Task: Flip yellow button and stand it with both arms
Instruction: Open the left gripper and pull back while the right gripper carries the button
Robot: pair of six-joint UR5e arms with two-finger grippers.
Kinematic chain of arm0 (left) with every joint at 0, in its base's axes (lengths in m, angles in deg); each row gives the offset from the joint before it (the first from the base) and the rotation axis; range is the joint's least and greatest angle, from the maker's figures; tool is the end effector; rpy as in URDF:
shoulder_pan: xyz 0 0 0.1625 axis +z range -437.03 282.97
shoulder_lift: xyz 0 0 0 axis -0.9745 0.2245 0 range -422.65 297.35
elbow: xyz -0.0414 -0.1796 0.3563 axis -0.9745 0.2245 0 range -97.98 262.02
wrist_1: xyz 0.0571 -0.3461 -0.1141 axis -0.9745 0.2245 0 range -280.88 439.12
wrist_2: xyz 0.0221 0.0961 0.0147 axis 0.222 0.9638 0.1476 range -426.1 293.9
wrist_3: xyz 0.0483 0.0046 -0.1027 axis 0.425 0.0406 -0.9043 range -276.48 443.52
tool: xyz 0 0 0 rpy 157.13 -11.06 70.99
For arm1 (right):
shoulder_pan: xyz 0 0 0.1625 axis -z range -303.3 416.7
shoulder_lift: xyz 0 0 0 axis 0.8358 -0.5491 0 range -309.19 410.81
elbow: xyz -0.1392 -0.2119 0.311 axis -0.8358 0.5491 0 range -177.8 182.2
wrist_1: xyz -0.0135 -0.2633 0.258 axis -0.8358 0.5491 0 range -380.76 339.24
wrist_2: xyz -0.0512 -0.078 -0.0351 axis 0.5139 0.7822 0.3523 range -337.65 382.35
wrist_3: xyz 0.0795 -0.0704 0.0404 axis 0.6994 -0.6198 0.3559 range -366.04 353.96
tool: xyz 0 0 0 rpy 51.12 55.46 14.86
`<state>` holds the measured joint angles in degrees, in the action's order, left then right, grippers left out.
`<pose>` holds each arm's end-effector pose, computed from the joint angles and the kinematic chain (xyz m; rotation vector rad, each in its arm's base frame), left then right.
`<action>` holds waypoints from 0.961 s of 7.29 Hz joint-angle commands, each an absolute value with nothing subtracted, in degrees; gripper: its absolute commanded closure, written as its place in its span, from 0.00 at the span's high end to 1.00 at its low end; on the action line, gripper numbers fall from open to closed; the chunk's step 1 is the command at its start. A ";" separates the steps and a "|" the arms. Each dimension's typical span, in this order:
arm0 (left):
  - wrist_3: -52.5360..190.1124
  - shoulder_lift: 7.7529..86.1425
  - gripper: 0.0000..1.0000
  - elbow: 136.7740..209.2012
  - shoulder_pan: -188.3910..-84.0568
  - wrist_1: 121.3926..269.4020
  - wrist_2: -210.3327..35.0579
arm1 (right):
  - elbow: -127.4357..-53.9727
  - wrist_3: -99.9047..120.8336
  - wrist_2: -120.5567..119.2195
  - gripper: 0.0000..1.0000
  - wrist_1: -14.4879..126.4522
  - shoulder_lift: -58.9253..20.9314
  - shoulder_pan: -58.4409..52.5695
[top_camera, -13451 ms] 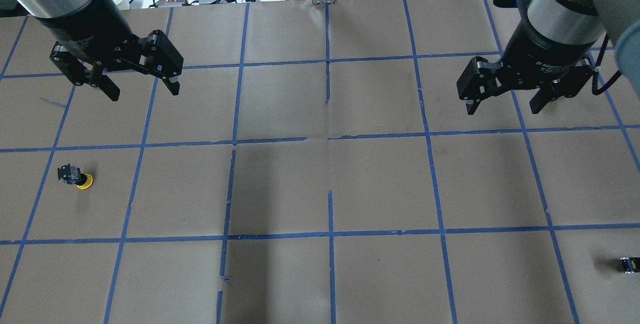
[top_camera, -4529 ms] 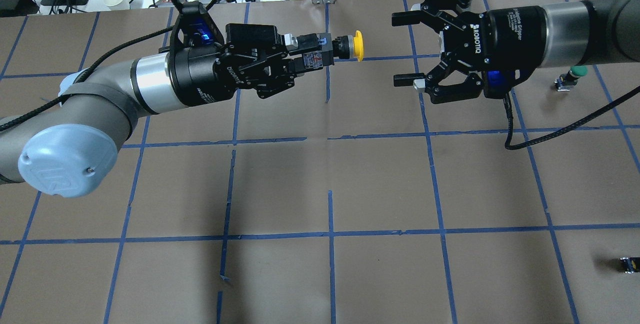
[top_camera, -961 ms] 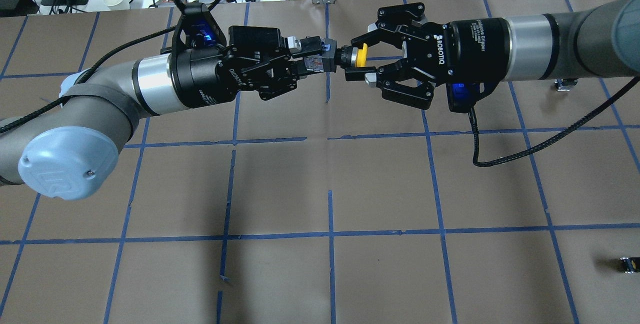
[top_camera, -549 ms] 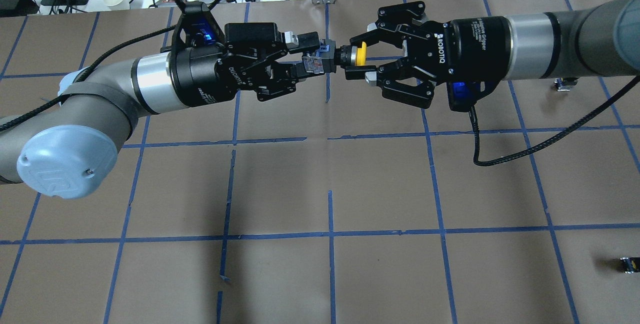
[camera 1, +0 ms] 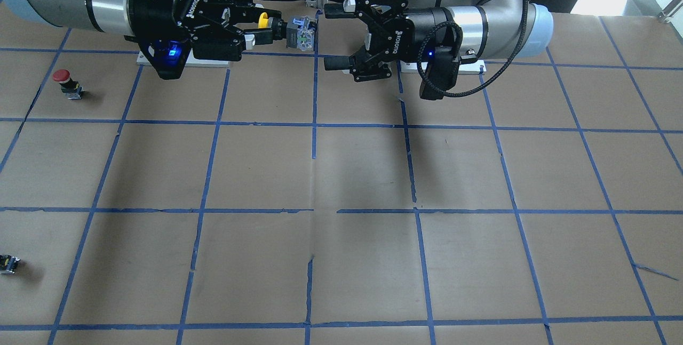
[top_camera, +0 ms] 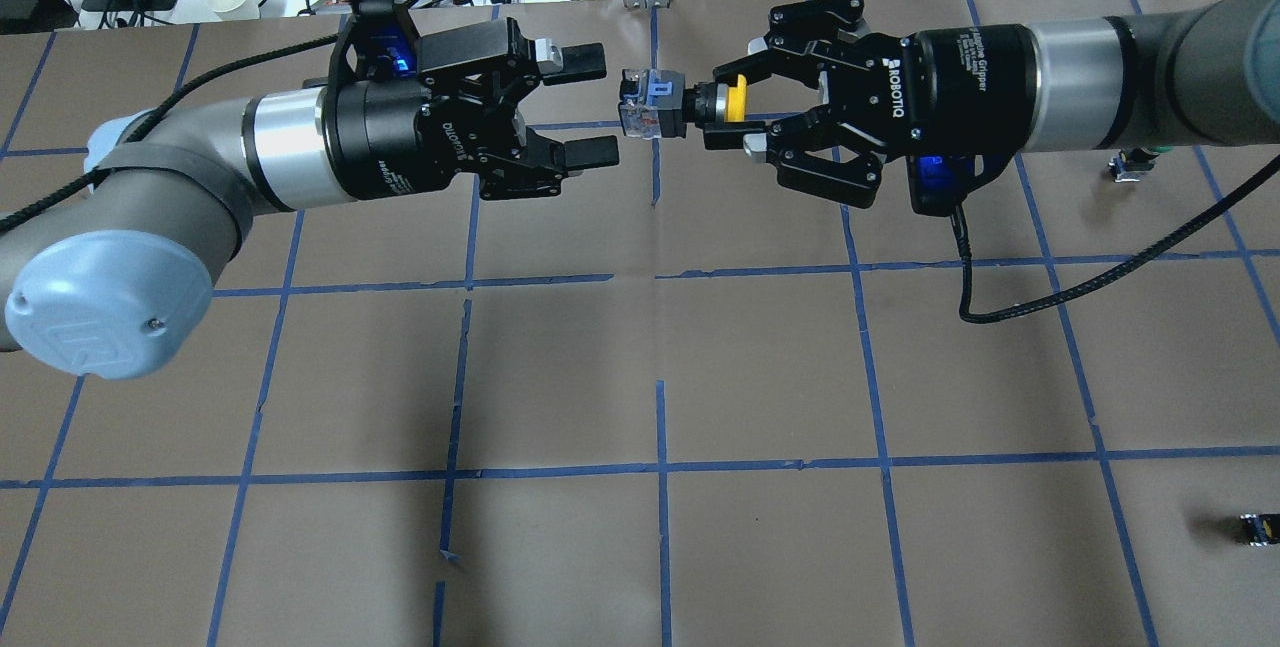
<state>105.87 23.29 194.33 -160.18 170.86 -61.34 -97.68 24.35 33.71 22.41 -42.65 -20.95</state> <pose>-0.1984 -0.4153 0.4120 0.0420 -1.6495 0.0999 0.1622 -0.4033 0.4312 1.2462 1.3044 1.0404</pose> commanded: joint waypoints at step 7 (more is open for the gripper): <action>102.24 30.85 1.00 172.13 -162.15 167.54 12.89 | -86.41 -7.28 93.11 0.04 39.50 -33.60 -4.85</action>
